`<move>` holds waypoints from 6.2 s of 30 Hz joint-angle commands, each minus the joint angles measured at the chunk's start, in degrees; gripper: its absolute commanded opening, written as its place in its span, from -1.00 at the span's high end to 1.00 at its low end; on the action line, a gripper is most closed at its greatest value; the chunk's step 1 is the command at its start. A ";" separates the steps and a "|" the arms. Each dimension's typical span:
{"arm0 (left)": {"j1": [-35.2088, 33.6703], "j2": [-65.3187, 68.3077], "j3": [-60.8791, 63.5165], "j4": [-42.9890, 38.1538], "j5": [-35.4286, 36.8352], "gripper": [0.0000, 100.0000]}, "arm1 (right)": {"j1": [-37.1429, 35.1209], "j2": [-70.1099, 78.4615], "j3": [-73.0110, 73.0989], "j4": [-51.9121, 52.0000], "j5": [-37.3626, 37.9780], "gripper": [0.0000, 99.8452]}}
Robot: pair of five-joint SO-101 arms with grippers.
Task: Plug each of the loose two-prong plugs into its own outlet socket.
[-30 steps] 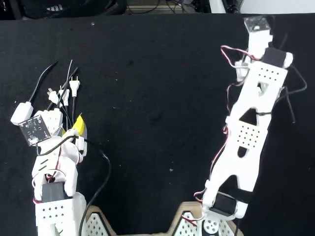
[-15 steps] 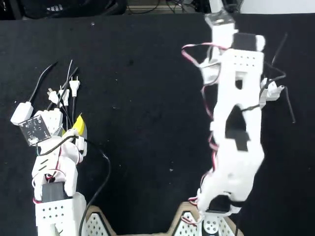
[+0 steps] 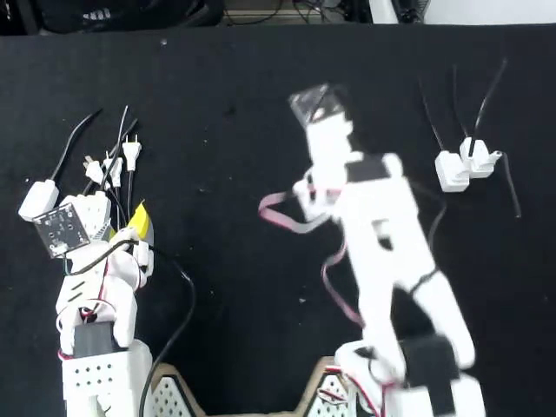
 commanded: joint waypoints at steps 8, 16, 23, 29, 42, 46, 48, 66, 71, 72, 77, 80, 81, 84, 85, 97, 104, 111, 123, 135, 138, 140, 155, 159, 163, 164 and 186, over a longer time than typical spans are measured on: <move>0.84 -0.35 -5.23 -0.70 -4.31 0.60 | -9.76 -16.48 29.32 -26.99 -9.67 0.75; 0.48 0.00 -22.46 11.43 -13.89 0.60 | -13.71 -19.65 37.49 -35.52 -9.67 0.74; 0.40 1.49 -29.58 15.38 -22.77 0.60 | -13.54 -19.65 39.69 -40.09 -9.67 0.74; 0.31 16.97 -31.43 14.59 -29.19 0.60 | -13.54 -19.65 39.69 -40.09 -9.67 0.75; -11.03 53.45 -49.54 14.51 -37.45 0.59 | -13.45 -19.65 39.69 -39.91 -9.67 0.75; -11.03 65.23 -55.34 14.68 -42.90 0.59 | -13.45 -19.65 39.69 -39.82 -9.67 0.75; -11.21 71.65 -58.86 15.03 -45.89 0.59 | -13.45 -19.65 39.78 -39.82 -9.67 0.75; -13.85 113.41 -99.74 34.81 -48.09 0.59 | -13.45 -19.74 40.22 -39.82 -9.67 0.75; -14.73 122.46 -108.79 39.12 -48.09 0.59 | -13.45 -19.74 40.22 -39.82 -9.67 0.75; -14.55 123.69 -110.11 40.00 -48.09 0.59 | -13.45 -19.74 40.22 -39.82 -9.67 0.75; -12.62 128.88 -116.44 45.19 -48.00 0.60 | -13.45 -19.74 40.22 -39.82 -9.67 0.75; -10.77 130.29 -118.29 48.53 -48.00 0.60 | -13.45 -19.74 40.22 -39.82 -9.67 0.75; -10.24 130.55 -118.46 49.41 -48.00 0.60 | -13.45 -19.74 40.22 -39.82 -9.67 0.75; -8.84 130.55 -118.46 50.99 -48.00 0.60 | -13.45 -19.74 40.22 -39.82 -9.67 0.75; -8.84 130.55 -118.37 50.90 -48.00 0.60 | -13.45 -19.74 40.22 -39.82 -9.67 0.75; -9.27 130.46 -121.19 56.26 -48.00 0.94 | -13.45 -19.74 40.22 -39.82 -9.67 0.75; -10.42 128.35 -131.12 62.07 -44.84 0.94 | -9.49 -20.00 39.69 -39.82 -9.67 0.75; -6.02 110.86 -118.11 61.98 -38.86 0.94 | -2.55 -20.00 38.29 -40.26 -10.20 0.75; 23.96 85.27 -70.73 29.54 -21.71 0.94 | 8.53 -20.00 37.58 -40.26 -20.66 0.75; 25.89 82.46 -57.80 19.96 -16.18 0.60 | 8.35 -20.00 37.49 -40.26 -20.57 0.75; 22.73 79.91 -62.11 25.76 -16.26 0.60 | 8.35 -20.00 37.49 -40.26 -20.57 0.75; 19.47 78.68 -63.87 27.25 -16.35 0.60 | 8.35 -20.00 37.49 -40.26 -20.57 0.75; 17.71 80.00 -63.43 31.91 -21.71 0.60 | 8.35 -19.91 37.58 -40.26 -20.57 0.75; 24.66 80.00 -67.91 40.09 -21.89 0.60 | 8.35 -19.74 37.58 -40.26 -20.57 0.75; 30.73 80.53 -68.70 40.35 -21.89 0.60 | 8.35 -19.74 37.58 -40.26 -20.57 0.75; 31.60 80.70 -68.00 39.03 -21.89 0.60 | 8.35 -19.74 37.58 -40.26 -20.57 0.75; 6.73 80.70 -62.02 20.22 -31.47 0.60 | 8.26 -19.91 37.58 -40.26 -20.57 0.75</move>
